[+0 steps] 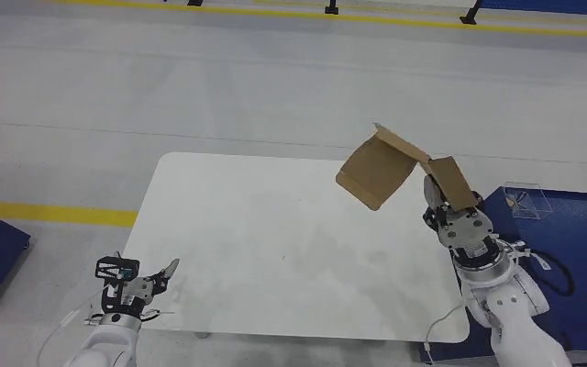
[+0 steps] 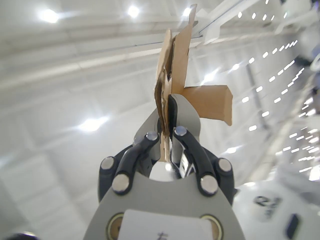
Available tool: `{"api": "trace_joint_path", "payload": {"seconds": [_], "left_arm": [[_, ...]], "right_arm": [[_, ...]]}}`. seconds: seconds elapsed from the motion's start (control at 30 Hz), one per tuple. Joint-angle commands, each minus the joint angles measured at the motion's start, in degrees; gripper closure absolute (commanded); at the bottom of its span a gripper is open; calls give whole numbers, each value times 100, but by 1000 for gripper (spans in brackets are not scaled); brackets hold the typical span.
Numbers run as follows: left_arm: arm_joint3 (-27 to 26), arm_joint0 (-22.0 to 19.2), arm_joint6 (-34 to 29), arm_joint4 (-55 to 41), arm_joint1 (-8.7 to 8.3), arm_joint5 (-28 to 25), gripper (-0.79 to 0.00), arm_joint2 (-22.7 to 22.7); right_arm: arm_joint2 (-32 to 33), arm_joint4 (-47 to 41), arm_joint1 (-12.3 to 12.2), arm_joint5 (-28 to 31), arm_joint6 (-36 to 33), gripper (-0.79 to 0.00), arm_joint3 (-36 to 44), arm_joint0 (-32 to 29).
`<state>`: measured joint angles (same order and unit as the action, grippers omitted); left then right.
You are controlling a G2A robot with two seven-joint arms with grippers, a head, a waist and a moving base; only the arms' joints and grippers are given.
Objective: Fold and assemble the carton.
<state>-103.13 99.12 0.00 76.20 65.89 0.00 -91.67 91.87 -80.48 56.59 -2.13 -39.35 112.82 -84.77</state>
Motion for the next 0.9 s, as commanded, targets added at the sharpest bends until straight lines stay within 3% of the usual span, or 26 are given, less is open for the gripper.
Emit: {"api": "trace_joint_path", "payload": {"seconds": [0.0,0.23,0.47,0.87], "left_arm": [[0,0,0,0,0,0,-785,0],[0,0,0,0,0,0,-785,0],[0,0,0,0,0,0,-785,0],[0,0,0,0,0,0,-785,0]], "right_arm": [[-19,1252,9,747,-200,0,-96,-81],[-609,3696,108,3062,-753,0,-965,45],[-1241,5028,261,4565,-450,0,-1861,376],[-1365,5344,302,4737,-243,0,-2034,456]]}}
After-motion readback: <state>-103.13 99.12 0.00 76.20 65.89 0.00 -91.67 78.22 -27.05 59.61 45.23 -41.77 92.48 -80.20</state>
